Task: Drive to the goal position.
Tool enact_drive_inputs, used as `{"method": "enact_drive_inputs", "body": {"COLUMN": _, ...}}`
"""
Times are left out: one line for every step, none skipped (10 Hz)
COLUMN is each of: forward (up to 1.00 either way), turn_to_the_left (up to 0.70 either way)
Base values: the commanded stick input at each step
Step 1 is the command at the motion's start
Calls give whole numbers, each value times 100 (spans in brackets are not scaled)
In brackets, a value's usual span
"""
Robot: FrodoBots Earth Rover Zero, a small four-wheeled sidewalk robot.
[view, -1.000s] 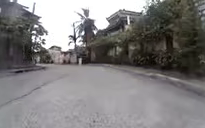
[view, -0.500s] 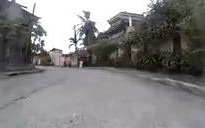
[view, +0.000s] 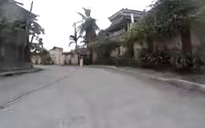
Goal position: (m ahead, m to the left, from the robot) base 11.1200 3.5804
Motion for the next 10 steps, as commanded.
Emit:
{"method": "enact_drive_inputs", "body": {"forward": 100, "turn_to_the_left": 0}}
{"method": "enact_drive_inputs", "body": {"forward": 100, "turn_to_the_left": 0}}
{"method": "enact_drive_inputs", "body": {"forward": 100, "turn_to_the_left": 0}}
{"method": "enact_drive_inputs", "body": {"forward": 100, "turn_to_the_left": 0}}
{"method": "enact_drive_inputs", "body": {"forward": 100, "turn_to_the_left": 0}}
{"method": "enact_drive_inputs", "body": {"forward": 100, "turn_to_the_left": 0}}
{"method": "enact_drive_inputs", "body": {"forward": 100, "turn_to_the_left": 0}}
{"method": "enact_drive_inputs", "body": {"forward": 100, "turn_to_the_left": 0}}
{"method": "enact_drive_inputs", "body": {"forward": 100, "turn_to_the_left": 0}}
{"method": "enact_drive_inputs", "body": {"forward": 100, "turn_to_the_left": 0}}
